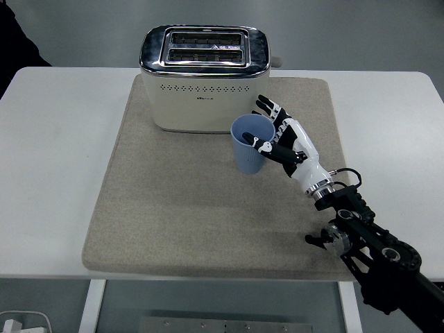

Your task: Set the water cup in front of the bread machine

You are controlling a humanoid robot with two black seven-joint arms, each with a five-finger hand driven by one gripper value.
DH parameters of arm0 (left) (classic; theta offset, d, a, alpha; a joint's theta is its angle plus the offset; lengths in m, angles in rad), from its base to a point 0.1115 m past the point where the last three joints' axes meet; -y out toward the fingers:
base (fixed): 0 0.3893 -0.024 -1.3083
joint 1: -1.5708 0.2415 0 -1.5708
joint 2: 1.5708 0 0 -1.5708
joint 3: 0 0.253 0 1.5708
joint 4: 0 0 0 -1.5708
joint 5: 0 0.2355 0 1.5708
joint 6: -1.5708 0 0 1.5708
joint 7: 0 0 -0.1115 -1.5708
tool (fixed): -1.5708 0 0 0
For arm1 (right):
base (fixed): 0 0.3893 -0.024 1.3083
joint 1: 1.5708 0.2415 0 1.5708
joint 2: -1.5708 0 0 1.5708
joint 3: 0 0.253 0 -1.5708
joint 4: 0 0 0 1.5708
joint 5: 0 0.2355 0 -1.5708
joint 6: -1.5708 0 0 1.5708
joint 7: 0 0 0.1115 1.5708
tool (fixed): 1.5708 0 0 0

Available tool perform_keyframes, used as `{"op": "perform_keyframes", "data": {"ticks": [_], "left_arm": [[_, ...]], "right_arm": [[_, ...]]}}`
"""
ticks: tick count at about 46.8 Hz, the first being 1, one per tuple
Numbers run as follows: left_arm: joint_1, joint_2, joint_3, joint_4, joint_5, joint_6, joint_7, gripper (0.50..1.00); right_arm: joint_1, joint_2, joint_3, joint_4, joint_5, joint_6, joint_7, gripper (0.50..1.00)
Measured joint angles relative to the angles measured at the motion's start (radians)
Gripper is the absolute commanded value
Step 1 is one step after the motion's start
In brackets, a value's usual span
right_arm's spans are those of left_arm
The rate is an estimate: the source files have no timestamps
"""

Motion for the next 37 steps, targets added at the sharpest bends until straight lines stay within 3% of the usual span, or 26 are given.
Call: {"op": "perform_keyframes", "data": {"ticks": [37], "left_arm": [[0.000, 0.000, 0.000, 0.000, 0.000, 0.000, 0.000, 1.000]], "right_arm": [[0.019, 0.000, 0.042, -0.003, 0.022, 0.010, -0.004, 0.924]]}}
